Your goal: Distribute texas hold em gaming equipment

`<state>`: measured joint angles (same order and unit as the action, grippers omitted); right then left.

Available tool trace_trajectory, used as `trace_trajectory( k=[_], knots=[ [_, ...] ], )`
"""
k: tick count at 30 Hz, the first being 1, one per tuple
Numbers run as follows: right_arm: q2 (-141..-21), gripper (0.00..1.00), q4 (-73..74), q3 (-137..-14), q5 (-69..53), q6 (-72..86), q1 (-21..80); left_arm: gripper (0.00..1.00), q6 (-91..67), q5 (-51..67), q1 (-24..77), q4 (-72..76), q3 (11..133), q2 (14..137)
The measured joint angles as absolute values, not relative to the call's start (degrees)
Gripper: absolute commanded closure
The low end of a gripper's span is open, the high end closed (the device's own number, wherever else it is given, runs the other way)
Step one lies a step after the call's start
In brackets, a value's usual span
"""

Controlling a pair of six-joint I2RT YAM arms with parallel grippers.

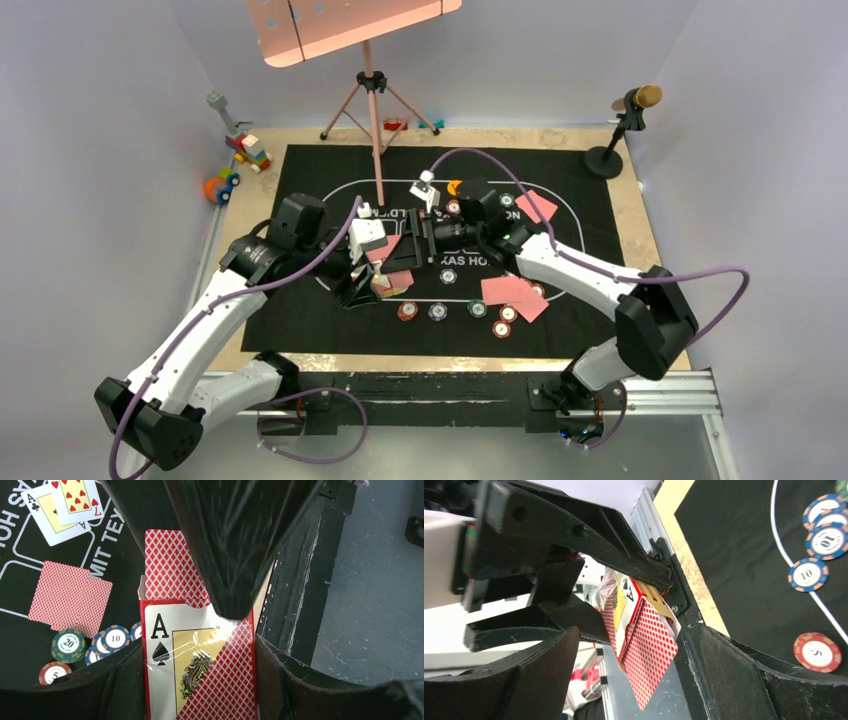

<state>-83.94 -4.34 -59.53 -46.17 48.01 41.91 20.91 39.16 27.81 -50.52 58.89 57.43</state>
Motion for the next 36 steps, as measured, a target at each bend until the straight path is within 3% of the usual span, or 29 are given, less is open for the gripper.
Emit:
trace_trajectory(
  k=[3, 16, 36],
  knots=[
    [-86.0, 0.06, -7.3, -58.9, -47.5, 50.0, 43.1, 1.00, 20.6, 39.1, 27.8, -50.4, 59.1, 57.5],
    [-87.0, 0.51, -12.4, -55.4, -49.1, 55.2, 42.6, 1.00, 20.5, 39.1, 27.8, -50.3, 59.4, 57.5],
    [-85.1, 0.62, -13.5, -52.9, -49.6, 56.3, 38.9, 1.00, 20.4, 38.8, 27.8, -50.5, 59.4, 57.6]
  ],
)
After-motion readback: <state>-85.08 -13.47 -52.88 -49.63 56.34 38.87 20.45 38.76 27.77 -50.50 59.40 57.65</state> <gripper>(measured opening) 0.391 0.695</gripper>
